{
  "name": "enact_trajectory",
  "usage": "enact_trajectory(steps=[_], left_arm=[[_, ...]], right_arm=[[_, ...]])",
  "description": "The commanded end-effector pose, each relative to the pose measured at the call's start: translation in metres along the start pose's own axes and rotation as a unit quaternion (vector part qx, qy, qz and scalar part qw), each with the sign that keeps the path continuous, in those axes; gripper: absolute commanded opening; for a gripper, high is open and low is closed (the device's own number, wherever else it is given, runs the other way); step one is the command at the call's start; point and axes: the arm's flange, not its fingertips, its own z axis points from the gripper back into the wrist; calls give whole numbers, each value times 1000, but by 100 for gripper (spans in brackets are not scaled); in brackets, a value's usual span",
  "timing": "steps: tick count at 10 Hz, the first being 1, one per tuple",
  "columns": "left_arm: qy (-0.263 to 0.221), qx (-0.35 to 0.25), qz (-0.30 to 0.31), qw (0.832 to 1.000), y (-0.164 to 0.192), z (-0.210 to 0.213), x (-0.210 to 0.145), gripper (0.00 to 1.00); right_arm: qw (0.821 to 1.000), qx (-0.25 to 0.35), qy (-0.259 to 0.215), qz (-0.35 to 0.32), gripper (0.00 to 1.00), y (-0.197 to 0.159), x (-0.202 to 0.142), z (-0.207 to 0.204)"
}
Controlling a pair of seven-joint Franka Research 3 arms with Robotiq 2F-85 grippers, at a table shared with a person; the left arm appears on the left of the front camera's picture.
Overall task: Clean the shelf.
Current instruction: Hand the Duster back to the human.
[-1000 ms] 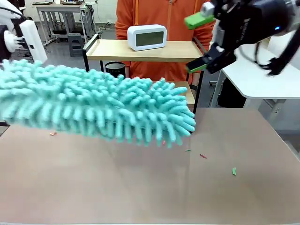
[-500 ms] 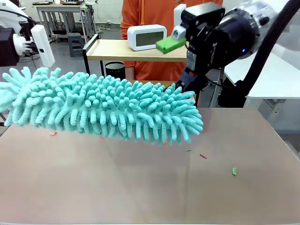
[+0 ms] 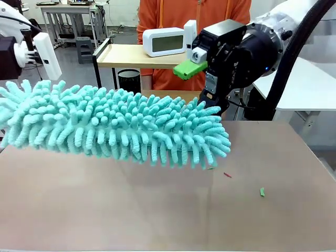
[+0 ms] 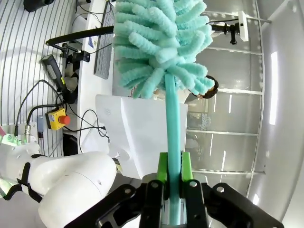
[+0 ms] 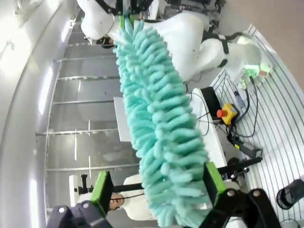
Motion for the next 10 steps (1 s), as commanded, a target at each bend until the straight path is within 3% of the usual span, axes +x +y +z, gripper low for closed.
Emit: enact_trajectory(steps=[1, 5, 9, 10], left_arm=[[-18, -7, -6, 1000, 1, 0, 1, 12], [-53, -17, -15, 998, 5, 1, 5, 12], [-52, -26, -18, 998, 6, 1, 5, 12], [-48, -25, -17, 998, 4, 2, 5, 12]], right_arm=[[1000, -6, 27, 10, 100, 5, 1, -6], [999, -17, 35, 10, 100, 7, -4, -12], [999, -23, 44, 11, 100, 5, -5, -11], [998, -24, 52, 31, 71, 6, -6, -10]])
